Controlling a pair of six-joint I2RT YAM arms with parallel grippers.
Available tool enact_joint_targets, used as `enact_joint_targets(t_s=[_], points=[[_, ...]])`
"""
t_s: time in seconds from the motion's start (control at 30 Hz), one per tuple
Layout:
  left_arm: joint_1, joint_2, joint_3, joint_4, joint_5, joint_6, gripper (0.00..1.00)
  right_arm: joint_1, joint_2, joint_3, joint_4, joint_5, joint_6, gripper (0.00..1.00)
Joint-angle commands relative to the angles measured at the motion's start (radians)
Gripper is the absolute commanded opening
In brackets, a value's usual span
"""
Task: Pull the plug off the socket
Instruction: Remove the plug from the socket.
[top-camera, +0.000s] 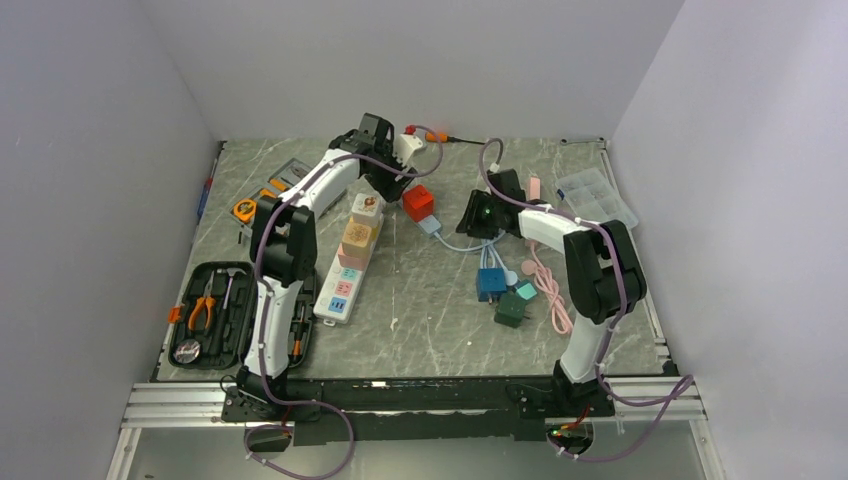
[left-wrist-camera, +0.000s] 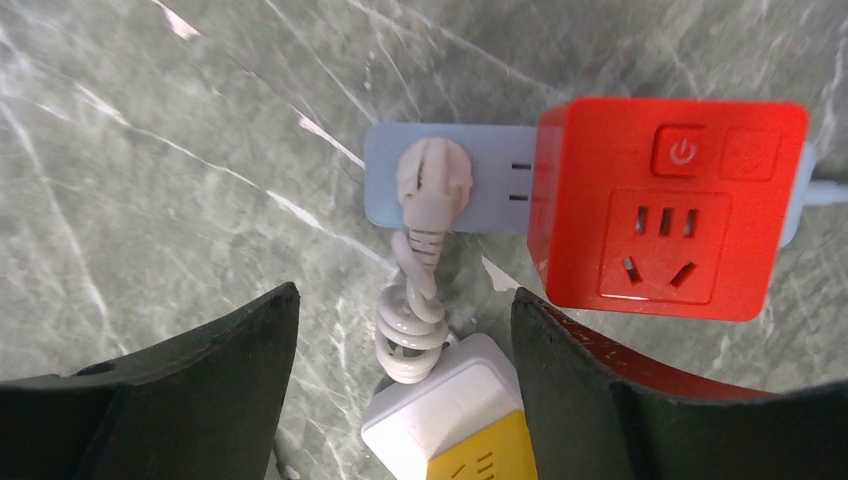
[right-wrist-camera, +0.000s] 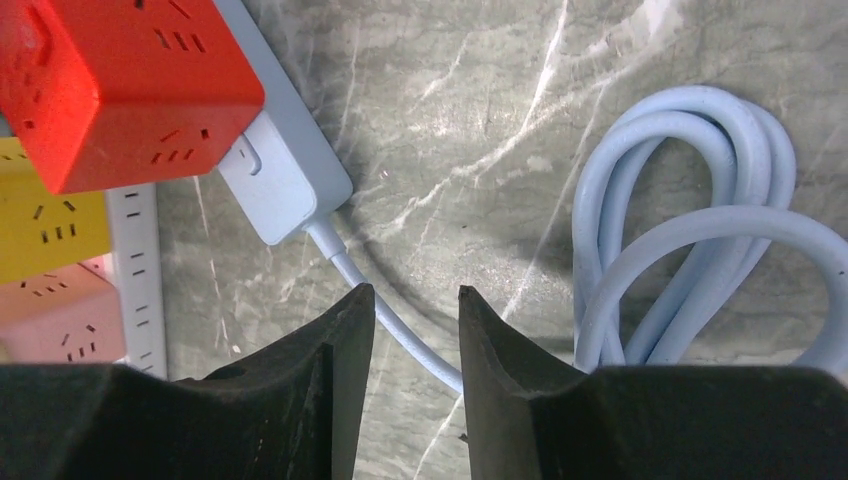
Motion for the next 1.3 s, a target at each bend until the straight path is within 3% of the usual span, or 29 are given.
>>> enact_joint_targets(t_s=[0.0, 0.13, 0.6, 0.7, 0.77, 0.8, 0.83, 1.07, 1.27], points=[[-0.003, 0.016, 0.052, -0.047, 0.017, 0.038, 0.77, -0.012, -0.085, 0.001, 0.053, -0.009, 0.007, 0.38], [0.006, 0.037, 0.051, -0.069, 0.026, 0.070, 0.69, -0.021, -0.103, 0.000, 0.062, -0.017, 0.014, 0.37], [0.004, 0.147, 0.112, -0.038, -0.040, 0.111, 0.60, -0.033, -0.129, -0.024, 0.107, -0.064, 0.031, 0.32], [0.003, 0.159, 0.140, -0.042, -0.042, 0.117, 0.44, -0.035, -0.130, -0.032, 0.121, -0.081, 0.037, 0.30], [0.003, 0.138, 0.106, -0.018, -0.036, 0.129, 0.23, -0.036, -0.131, -0.036, 0.129, -0.095, 0.037, 0.28], [0.003, 0.124, 0.081, 0.004, -0.039, 0.127, 0.08, -0.036, -0.132, -0.037, 0.135, -0.101, 0.037, 0.28], [0.003, 0.106, 0.058, 0.025, -0.040, 0.124, 0.00, -0.035, -0.135, -0.039, 0.140, -0.108, 0.035, 0.27], [0.007, -0.066, -0.118, 0.093, 0.104, 0.194, 0.00, -0.064, -0.151, -0.056, 0.212, -0.185, 0.027, 0.27], [0.007, -0.233, -0.232, 0.040, 0.276, 0.248, 0.00, -0.110, -0.132, -0.058, 0.334, -0.288, 0.064, 0.28]])
